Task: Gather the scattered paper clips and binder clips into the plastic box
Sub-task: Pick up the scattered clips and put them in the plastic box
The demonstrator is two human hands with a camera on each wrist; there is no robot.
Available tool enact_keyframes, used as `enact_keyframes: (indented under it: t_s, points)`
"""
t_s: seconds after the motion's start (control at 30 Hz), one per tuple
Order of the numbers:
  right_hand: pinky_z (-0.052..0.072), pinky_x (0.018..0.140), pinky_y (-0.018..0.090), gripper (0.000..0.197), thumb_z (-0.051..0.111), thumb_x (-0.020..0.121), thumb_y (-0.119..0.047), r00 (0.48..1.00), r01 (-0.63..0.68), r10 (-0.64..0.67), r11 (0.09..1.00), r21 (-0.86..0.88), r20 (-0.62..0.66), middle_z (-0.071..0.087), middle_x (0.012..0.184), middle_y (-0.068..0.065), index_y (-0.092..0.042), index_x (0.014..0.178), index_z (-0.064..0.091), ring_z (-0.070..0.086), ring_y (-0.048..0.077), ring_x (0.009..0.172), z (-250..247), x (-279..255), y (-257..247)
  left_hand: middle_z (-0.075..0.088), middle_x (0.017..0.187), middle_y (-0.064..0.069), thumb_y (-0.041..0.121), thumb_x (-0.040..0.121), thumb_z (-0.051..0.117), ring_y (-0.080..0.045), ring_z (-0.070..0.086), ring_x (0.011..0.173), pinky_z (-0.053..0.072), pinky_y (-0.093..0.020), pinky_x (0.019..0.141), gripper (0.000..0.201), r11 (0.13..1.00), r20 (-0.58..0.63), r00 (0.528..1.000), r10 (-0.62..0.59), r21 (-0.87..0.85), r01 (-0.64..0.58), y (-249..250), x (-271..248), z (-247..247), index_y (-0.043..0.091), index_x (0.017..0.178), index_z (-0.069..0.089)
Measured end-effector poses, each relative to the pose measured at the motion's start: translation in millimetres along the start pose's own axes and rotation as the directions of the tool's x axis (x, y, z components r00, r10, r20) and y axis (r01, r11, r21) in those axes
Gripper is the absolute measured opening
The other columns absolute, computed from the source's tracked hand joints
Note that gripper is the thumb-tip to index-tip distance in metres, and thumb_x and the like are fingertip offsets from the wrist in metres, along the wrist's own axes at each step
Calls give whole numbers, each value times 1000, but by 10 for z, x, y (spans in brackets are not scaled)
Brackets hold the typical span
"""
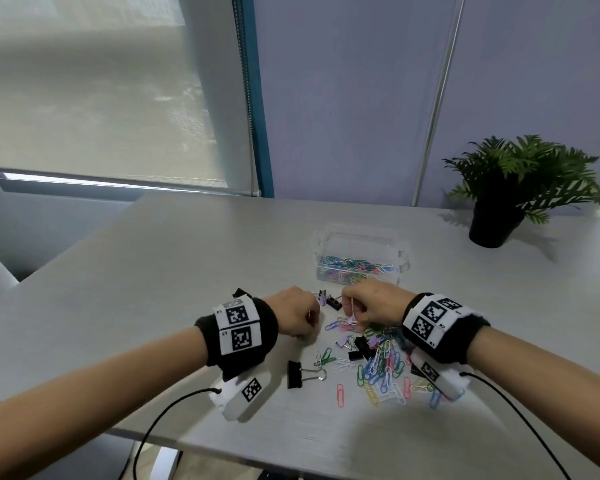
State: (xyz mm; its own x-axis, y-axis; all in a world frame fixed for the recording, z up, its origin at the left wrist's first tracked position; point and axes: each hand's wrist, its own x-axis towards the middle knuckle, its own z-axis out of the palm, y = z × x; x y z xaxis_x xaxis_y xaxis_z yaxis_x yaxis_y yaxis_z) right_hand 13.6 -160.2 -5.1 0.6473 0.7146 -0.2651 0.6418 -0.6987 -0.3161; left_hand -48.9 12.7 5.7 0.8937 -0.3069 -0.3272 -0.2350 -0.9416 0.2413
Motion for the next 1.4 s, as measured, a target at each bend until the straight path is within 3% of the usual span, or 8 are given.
enact_keyframes:
  t_s: [0.1,0.2,0.43,0.7,0.93,1.07,1.23,1.4]
  points:
    - [45,70,30,18,59,82,-4,1000,22,-21,998,53,-22,54,63,-10,-19,88,52,65,21,91,-10,-30,50,70,102,-15,10,83,60,-23,64,82,50,-29,82,17,996,-65,998,0,-89,-6,-56,62,-101,3,98,67]
    - [45,56,18,18,63,82,-3,999,0,13,971,238,-51,67,73,-1,-17,91,56,64,14,73,-57,-61,96,70,96,-15,6,85,59,-4,58,58,53,-21,72,13,965,-91,996,0,-262,-24,-129,133,-197,3,95,67]
    - [49,57,17,10,69,78,0,983,13,106,779,627,-152,69,69,3,-5,87,67,66,12,62,-258,-96,250,61,79,-3,-7,86,49,-12,59,67,56,-14,61,24,865,-104,994,-25,-501,-31,-184,394,-479,0,101,67]
    - [44,49,15,10,70,77,2,899,8,257,800,600,-355,63,67,2,-9,77,68,55,7,55,-679,88,437,59,69,-6,-6,85,55,-10,56,58,51,-9,47,19,871,-257,959,-121,-491,-21,-19,1004,-804,-8,102,65]
    - [44,43,8,12,66,77,6,792,13,318,845,535,-521,57,59,1,-6,77,63,55,0,41,-833,306,522,66,90,-10,4,90,53,-13,61,68,51,-13,58,20,926,-230,967,-106,-378,12,-44,1060,-678,3,102,69]
    - [46,50,12,4,64,81,0,880,-79,268,897,435,-393,62,67,3,-1,85,65,60,14,59,-686,307,497,71,101,-14,-1,88,49,-17,62,84,54,-26,70,26,972,-271,963,-11,-229,-54,-51,793,-653,7,103,68]
    - [41,74,23,7,64,82,-8,927,-47,91,991,128,-365,67,88,5,-7,88,67,56,12,80,-492,95,342,72,96,-19,1,88,53,-13,59,62,53,-26,65,16,985,-63,995,78,-147,-87,2,448,-435,0,97,66]
    - [43,74,26,22,68,81,-20,999,-32,32,999,-35,4,65,96,6,-7,98,63,53,14,83,-287,-96,130,72,102,-14,8,84,61,-24,64,83,45,-13,66,19,991,44,990,133,-20,-132,170,314,-102,4,102,69]
